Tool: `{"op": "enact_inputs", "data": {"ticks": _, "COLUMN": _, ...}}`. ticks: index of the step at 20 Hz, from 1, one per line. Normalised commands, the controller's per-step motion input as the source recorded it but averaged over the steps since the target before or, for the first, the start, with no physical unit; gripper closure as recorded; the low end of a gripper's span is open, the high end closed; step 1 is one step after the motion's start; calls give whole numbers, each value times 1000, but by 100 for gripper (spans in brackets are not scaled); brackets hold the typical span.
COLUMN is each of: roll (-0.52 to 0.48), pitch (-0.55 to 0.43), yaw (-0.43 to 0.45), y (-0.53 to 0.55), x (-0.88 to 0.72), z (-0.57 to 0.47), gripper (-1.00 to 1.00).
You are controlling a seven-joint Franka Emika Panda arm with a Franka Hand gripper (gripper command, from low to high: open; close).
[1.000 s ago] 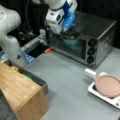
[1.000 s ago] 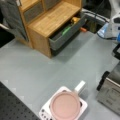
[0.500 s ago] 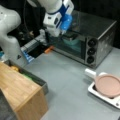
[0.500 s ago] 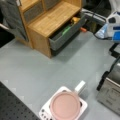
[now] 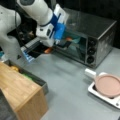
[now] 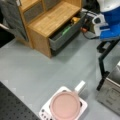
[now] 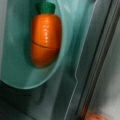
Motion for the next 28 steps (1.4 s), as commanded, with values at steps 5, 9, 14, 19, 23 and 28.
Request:
{"op": "enact_inputs", "data": {"ticks": 5, "roll": 181, "pitch": -131, "yaw": 121, "y": -589, "x": -44, "z": -436, "gripper": -100}}
{"op": "enact_inputs", "data": {"ticks": 9, "roll": 95, "pitch": -109, "yaw": 161, "y": -533, "x": 140, "z": -375, "gripper": -100}}
{"op": "enact_inputs", "data": {"ticks": 14, "roll": -19, "pitch": -36, "yaw": 193, "y": -471, "x": 231, "z": -240, "gripper": -100}}
{"op": "enact_inputs", "data": {"ticks": 19, "roll": -71, "pitch": 49, "yaw": 221, "y": -366, "x": 185, "z": 77, "gripper": -100}}
{"op": "enact_inputs", "data": {"ticks": 23, "roll": -94, "pitch": 104, "yaw": 205, "y": -281, "x": 124, "z": 274, "gripper": -100}}
{"op": "enact_inputs", "data": {"ticks": 28, "roll": -30, "pitch": 177, "yaw": 137, "y": -121, "x": 81, "z": 298, "gripper": -100}}
